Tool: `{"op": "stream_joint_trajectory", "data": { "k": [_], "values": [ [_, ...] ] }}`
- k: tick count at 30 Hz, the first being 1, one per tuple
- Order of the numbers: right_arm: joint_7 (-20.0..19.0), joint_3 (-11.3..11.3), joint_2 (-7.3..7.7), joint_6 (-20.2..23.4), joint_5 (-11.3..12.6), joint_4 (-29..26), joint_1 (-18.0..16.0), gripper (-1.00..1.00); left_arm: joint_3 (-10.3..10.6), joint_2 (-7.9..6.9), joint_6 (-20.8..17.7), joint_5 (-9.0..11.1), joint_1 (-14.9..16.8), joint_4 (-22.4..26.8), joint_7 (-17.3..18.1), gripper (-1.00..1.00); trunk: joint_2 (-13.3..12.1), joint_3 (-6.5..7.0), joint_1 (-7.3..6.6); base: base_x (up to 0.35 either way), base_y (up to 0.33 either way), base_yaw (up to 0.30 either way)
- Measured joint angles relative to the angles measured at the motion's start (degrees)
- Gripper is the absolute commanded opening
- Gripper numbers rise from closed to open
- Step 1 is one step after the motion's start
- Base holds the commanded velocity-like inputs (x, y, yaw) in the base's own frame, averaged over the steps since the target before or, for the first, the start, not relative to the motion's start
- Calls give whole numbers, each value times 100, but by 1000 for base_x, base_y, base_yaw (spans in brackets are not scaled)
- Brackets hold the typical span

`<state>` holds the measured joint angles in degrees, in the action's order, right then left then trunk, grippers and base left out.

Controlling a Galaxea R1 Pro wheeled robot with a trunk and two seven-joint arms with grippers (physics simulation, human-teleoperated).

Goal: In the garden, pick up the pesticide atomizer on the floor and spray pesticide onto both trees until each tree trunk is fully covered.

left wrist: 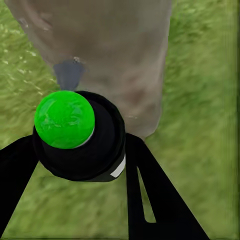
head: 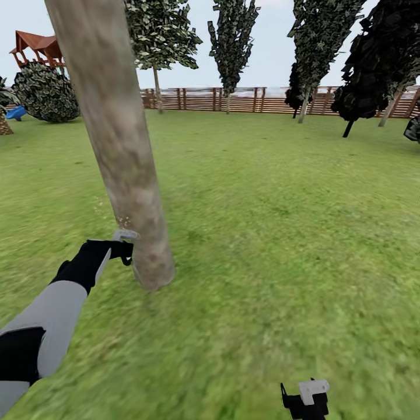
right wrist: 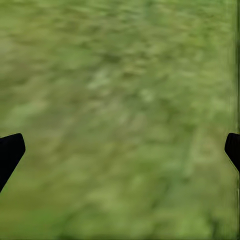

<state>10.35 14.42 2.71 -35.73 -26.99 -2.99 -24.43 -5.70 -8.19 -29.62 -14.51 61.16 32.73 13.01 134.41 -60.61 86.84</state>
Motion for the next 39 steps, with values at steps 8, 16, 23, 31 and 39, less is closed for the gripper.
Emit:
{"op": "stream_joint_trajectory", "data": {
  "k": [8, 16, 23, 31, 39],
  "values": [
    [-4, 1, 0, 1, 0, 0, 0, 100, -27, -248, 103, -47, -345, -32, -49, -100, 0, 0, 0, 0, -75, 0],
    [-3, 0, -3, 1, 0, 0, 0, 100, -13, -111, 131, 31, -656, -62, -60, -100, 0, 0, 0, 0, 0, 0],
    [-5, 0, -5, 3, 0, 2, 0, 100, -35, -142, 134, 16, -843, 3, -79, -100, 0, 0, 0, 152, 0, 0],
    [-7, -1, -6, 2, -2, 4, 0, 100, -104, -163, 507, -4, -1062, -42, -96, -100, 0, 0, 0, 165, 0, 0],
    [-7, 0, -7, 4, -4, 9, 0, 100, -136, -176, 960, 40, -1517, -56, -100, -100, 0, 0, 0, 1, 0, 0]
  ]
}}
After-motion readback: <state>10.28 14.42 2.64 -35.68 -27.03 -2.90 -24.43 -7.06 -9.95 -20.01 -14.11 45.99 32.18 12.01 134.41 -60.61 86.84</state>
